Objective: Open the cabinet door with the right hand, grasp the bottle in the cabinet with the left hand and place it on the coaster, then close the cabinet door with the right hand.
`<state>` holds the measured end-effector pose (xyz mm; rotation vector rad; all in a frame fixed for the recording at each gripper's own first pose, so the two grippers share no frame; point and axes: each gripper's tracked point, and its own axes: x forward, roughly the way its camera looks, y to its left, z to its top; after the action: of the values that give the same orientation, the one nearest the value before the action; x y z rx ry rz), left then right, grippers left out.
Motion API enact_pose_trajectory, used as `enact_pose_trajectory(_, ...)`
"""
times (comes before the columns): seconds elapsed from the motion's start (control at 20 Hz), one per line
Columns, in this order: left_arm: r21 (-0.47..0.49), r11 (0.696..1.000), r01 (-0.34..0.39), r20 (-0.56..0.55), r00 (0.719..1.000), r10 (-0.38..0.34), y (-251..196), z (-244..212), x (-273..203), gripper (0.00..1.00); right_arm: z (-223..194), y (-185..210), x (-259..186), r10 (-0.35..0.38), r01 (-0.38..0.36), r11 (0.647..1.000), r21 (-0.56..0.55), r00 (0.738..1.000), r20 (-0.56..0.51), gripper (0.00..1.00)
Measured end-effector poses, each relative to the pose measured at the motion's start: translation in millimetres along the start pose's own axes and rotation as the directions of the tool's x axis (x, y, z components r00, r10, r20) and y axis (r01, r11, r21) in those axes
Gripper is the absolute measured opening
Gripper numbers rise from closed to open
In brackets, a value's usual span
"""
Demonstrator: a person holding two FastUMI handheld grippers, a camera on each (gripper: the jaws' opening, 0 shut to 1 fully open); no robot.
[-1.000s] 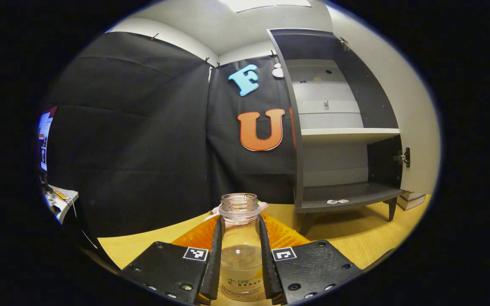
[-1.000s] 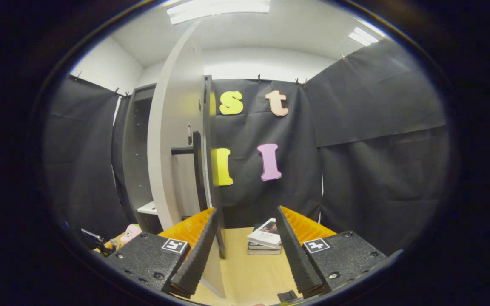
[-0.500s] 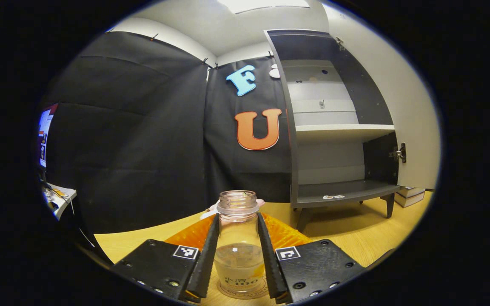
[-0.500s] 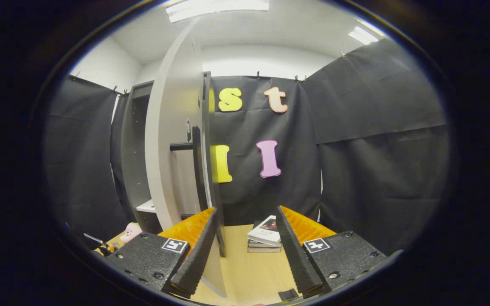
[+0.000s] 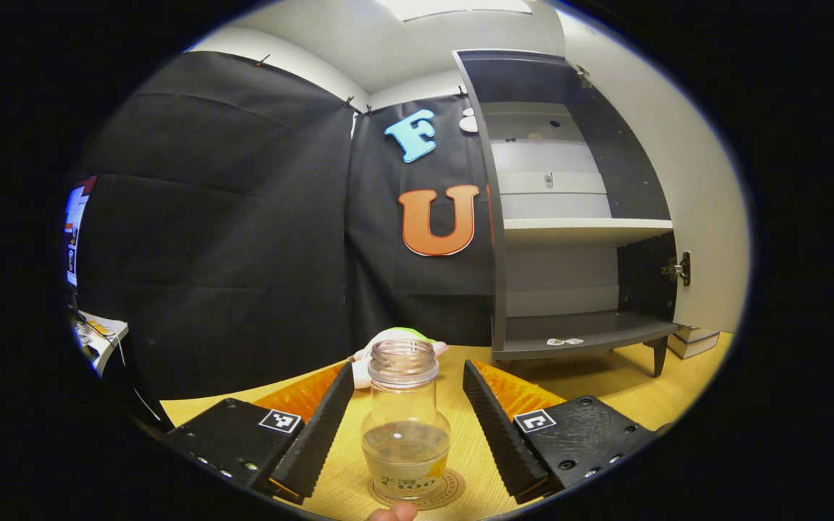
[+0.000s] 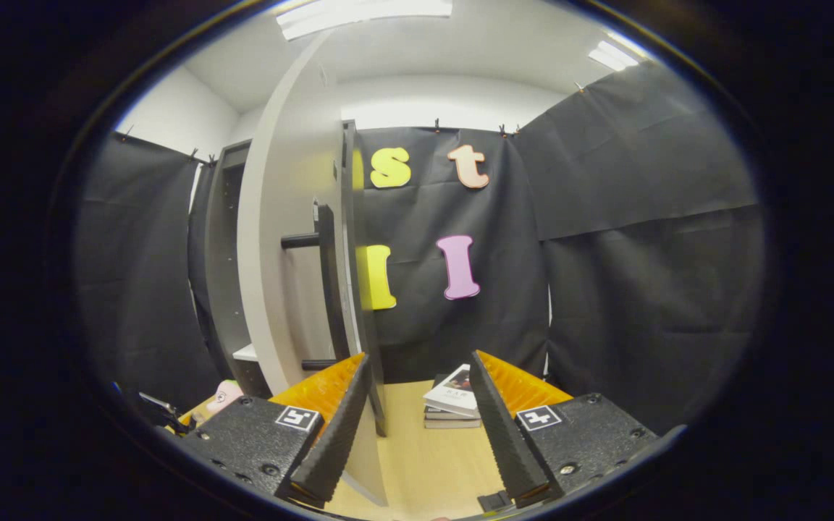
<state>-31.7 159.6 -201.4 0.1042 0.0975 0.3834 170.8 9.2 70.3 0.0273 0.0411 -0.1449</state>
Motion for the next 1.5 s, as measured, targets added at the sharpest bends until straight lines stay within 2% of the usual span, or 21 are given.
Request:
enact_pose_trajectory(0.1,-0.002,1.000,-0.018,-0.006,1.000,0.018,4.3,13.3,0.5,0.93,6.6,-3.2,1.6,-0.003,0.003,1.000,-0.002,1.000,0.016,0.84)
enact_pose_trajectory(0.25,-0.015,1.000,0.015,-0.034,0.999,-0.015,-2.3,33.7,-3.4,0.95,11.0,-5.9,11.3,0.003,-0.002,1.000,-0.019,0.999,0.037,0.84)
enact_pose_trajectory(0.5,0.063,0.992,0.111,0.030,0.993,-0.113,-17.6,106.8,-11.7,0.95,14.0,-5.6,21.9,-0.007,0.012,0.996,-0.088,0.998,0.064,0.84)
enact_pose_trajectory(0.6,0.073,0.983,0.170,0.038,0.984,-0.173,-31.0,136.8,-15.5,0.95,18.5,-4.6,23.4,0.003,0.004,0.996,-0.092,0.997,0.077,0.85)
enact_pose_trajectory(0.75,0.048,0.966,0.252,-0.043,0.967,-0.251,-49.6,156.6,-24.0,0.95,17.8,2.8,22.3,0.050,-0.042,0.995,-0.088,0.995,0.085,0.85)
enact_pose_trajectory(0.85,0.009,0.958,0.286,-0.032,0.958,-0.286,-55.6,175.1,-36.2,0.94,20.3,5.4,23.1,0.074,-0.067,0.994,-0.082,0.992,0.097,0.82)
enact_pose_trajectory(0.95,0.013,0.960,0.279,-0.002,0.960,-0.279,-52.1,188.6,-38.6,0.93,18.4,8.5,23.3,0.094,-0.090,0.995,-0.046,0.991,0.094,0.81)
enact_pose_trajectory(1.0,0.021,0.961,0.277,0.007,0.961,-0.277,-51.4,191.2,-38.4,0.94,18.3,9.9,22.4,0.101,-0.099,0.995,-0.027,0.990,0.095,0.77)
enact_pose_trajectory(1.05,0.028,0.960,0.279,0.004,0.960,-0.279,-51.7,190.2,-39.6,0.94,18.1,11.1,21.9,0.102,-0.101,0.995,-0.012,0.990,0.094,0.81)
enact_pose_trajectory(1.15,0.029,0.957,0.290,-0.005,0.957,-0.290,-54.7,186.0,-43.2,0.94,17.1,18.8,21.6,0.120,-0.120,0.993,-0.003,0.988,0.097,0.81)
enact_pose_trajectory(1.25,0.030,0.954,0.299,-0.011,0.954,-0.299,-55.9,185.0,-46.0,0.94,15.5,33.6,21.7,0.162,-0.162,0.987,-0.010,0.982,0.095,0.78)
enact_pose_trajectory(1.3,0.023,0.949,0.313,-0.022,0.949,-0.313,-59.0,180.4,-48.9,0.93,14.0,42.4,22.7,0.187,-0.187,0.982,-0.003,0.979,0.085,0.71)
enact_pose_trajectory(1.35,0.008,0.944,0.331,-0.026,0.943,-0.331,-62.7,178.9,-51.9,0.94,12.0,54.0,21.8,0.215,-0.215,0.977,-0.002,0.974,0.076,0.78)
enact_pose_trajectory(1.5,-0.007,0.942,0.336,-0.027,0.941,-0.336,-59.7,180.9,-55.2,0.94,9.3,98.9,23.6,0.305,-0.305,0.952,0.001,0.950,0.069,0.78)
